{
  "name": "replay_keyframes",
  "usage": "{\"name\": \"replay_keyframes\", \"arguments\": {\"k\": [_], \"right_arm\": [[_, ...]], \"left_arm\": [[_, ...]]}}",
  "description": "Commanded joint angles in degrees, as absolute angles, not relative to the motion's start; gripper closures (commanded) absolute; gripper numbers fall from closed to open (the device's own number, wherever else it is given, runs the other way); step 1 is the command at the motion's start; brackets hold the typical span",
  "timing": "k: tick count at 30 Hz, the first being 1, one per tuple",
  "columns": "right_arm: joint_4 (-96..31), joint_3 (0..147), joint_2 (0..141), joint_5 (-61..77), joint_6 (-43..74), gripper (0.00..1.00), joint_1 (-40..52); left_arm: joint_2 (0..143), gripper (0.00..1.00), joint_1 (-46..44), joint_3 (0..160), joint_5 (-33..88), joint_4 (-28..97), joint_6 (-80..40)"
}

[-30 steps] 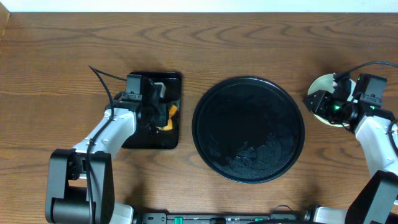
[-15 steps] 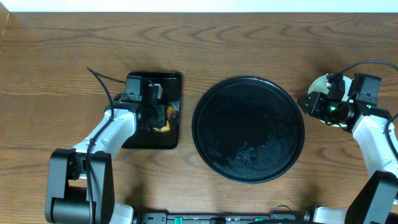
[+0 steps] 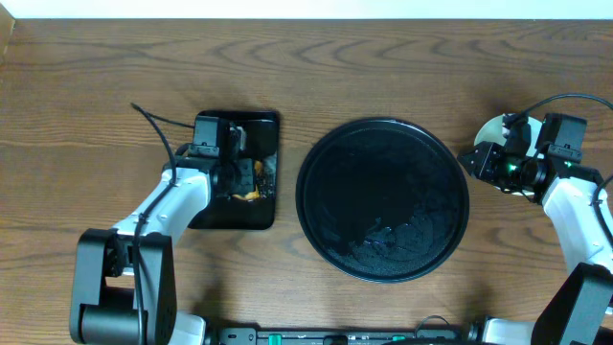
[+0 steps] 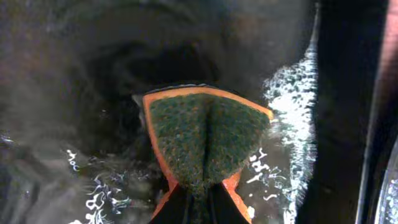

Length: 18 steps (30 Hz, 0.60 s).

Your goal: Clean dirty plates on tray and stack at the side

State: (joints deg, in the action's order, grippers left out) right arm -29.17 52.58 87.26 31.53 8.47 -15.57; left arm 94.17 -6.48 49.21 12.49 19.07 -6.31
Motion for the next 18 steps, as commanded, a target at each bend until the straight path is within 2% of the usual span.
{"name": "replay_keyframes", "arguments": {"k": [1, 2, 3, 4, 7, 9, 12, 15, 18], "right_arm": [[-29.41, 53.56, 87.33, 32.4, 7.6, 0.63, -14.9], [-29.43, 53.56, 87.33, 32.4, 7.6, 0.63, -14.9], [-29.45, 53.56, 87.33, 32.4, 7.6, 0.63, -14.9], [-29.52, 53.56, 87.33, 32.4, 7.6, 0.63, -14.9], [-29.58, 53.56, 87.33, 32.4, 7.57, 0.63, -14.9], [-29.58, 53.56, 87.33, 32.4, 7.4, 0.63, -14.9], [-30.76, 53.56, 87.13, 32.12, 5.37, 0.63, -14.52], [-32.75, 53.56, 86.17, 25.61, 5.04, 0.61, -12.27], [-33.26, 53.56, 84.49, 18.68, 5.04, 0.54, -8.36]], "left_arm": [[94.74, 0.86, -6.22, 49.23, -0.82, 19.27, -12.75], [94.74, 0.85, -6.22, 49.23, -3.99, 19.88, -16.08], [94.74, 0.89, -6.22, 49.23, -4.45, 20.27, -18.15], [94.74, 0.92, -6.24, 49.23, -1.3, 20.21, -17.3], [94.72, 0.92, -6.31, 49.23, 11.44, 19.14, -6.85], [94.72, 0.77, -6.28, 49.3, 10.72, 19.07, -6.63], [94.52, 0.66, -6.28, 49.52, 9.85, 18.94, -6.63], [93.12, 0.54, -6.28, 49.74, 9.65, 18.96, -6.68], [90.04, 0.34, -6.28, 49.76, 8.23, 19.18, -7.22]]}}
